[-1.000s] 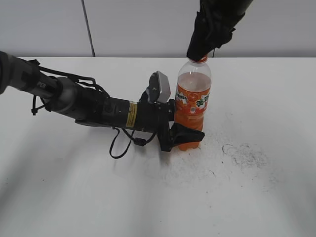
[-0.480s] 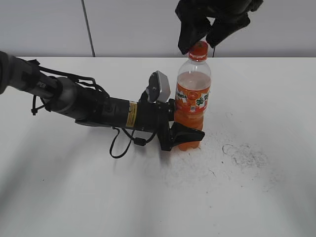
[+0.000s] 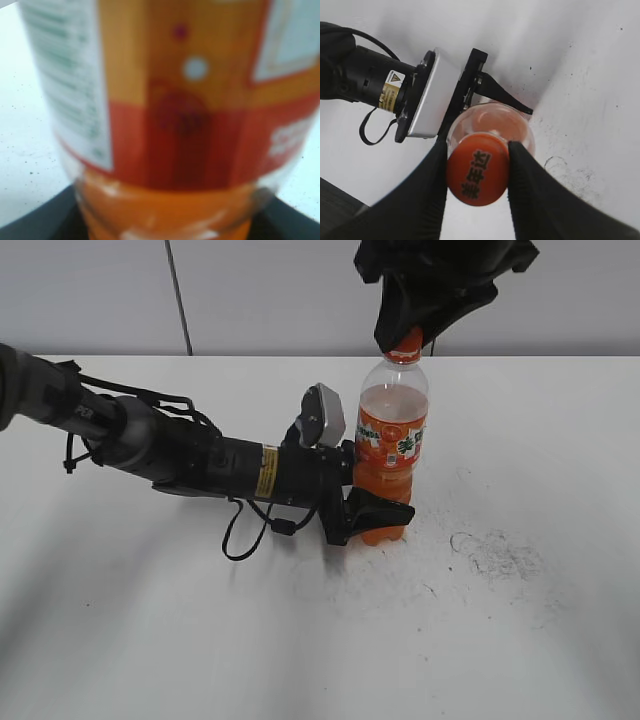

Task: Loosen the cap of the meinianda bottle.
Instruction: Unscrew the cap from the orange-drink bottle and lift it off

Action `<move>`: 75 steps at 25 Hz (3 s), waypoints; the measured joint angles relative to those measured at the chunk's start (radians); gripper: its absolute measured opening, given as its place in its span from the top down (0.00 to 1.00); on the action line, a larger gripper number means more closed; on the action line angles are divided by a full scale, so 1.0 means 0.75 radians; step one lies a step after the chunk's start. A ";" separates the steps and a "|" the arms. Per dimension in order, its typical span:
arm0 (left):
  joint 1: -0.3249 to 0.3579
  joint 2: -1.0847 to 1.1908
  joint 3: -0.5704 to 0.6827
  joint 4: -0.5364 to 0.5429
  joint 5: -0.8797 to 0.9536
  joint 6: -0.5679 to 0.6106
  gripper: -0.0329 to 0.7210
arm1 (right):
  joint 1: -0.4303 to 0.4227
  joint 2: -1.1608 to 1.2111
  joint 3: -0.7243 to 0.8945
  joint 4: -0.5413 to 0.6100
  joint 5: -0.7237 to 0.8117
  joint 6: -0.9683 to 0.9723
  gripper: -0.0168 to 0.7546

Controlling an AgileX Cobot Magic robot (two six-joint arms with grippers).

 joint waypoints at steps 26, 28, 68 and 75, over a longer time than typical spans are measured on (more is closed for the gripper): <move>0.000 0.000 0.000 0.002 0.000 0.000 0.29 | 0.000 0.000 0.000 -0.001 -0.061 0.169 0.36; 0.000 0.000 0.000 0.002 0.000 0.000 0.29 | 0.000 0.000 0.000 -0.002 -0.033 0.226 0.42; 0.000 0.000 -0.003 0.010 0.000 0.001 0.29 | 0.000 0.000 0.000 0.001 0.002 0.152 0.63; 0.000 0.000 -0.003 0.012 0.000 0.000 0.29 | 0.000 0.000 0.000 0.013 0.002 -0.353 0.63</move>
